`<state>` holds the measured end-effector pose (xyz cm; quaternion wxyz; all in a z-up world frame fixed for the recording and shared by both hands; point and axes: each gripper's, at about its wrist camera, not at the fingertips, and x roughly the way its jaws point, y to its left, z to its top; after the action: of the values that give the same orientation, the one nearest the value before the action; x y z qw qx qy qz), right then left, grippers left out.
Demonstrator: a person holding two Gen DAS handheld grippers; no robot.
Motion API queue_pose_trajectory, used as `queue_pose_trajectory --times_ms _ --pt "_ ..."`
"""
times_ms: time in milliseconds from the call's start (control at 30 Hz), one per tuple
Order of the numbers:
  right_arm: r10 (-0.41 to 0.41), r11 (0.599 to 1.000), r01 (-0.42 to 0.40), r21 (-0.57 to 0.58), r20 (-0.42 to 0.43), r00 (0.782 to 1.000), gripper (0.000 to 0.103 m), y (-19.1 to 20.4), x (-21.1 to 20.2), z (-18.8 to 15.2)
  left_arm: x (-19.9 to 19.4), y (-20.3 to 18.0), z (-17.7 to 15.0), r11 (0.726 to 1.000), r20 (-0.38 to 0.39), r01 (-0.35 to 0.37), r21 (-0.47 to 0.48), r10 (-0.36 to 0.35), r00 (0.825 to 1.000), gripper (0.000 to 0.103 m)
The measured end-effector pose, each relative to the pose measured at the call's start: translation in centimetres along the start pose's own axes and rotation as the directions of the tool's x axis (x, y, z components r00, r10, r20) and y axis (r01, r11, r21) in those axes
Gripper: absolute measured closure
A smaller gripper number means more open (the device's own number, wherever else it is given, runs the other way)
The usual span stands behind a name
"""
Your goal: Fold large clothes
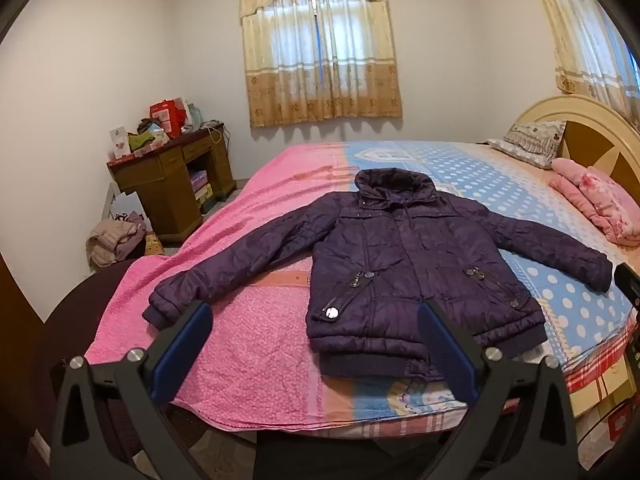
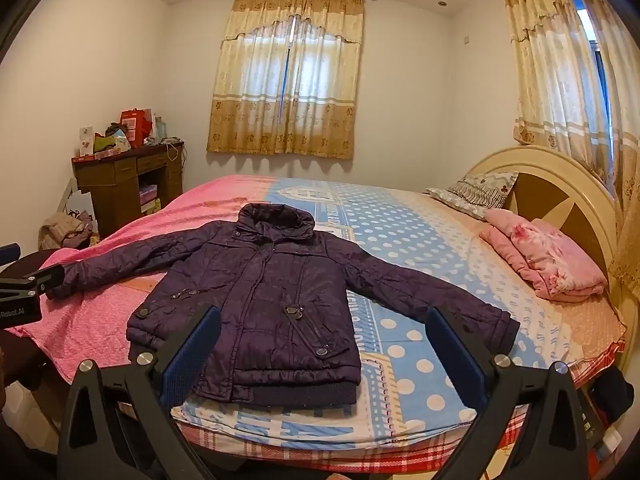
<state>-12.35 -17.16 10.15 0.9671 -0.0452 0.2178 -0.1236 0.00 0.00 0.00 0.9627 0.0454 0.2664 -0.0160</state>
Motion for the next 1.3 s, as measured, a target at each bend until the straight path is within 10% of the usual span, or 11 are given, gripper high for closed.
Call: queue_pose_trajectory --times_ms 1300 --pt "0.008 1.000 -0.008 0.015 -0.016 1.000 0.001 -0.2 0.4 -0.4 0.2 -0.8 -0.2 1.000 -0.002 0.004 0.014 -0.004 1.000 0.000"
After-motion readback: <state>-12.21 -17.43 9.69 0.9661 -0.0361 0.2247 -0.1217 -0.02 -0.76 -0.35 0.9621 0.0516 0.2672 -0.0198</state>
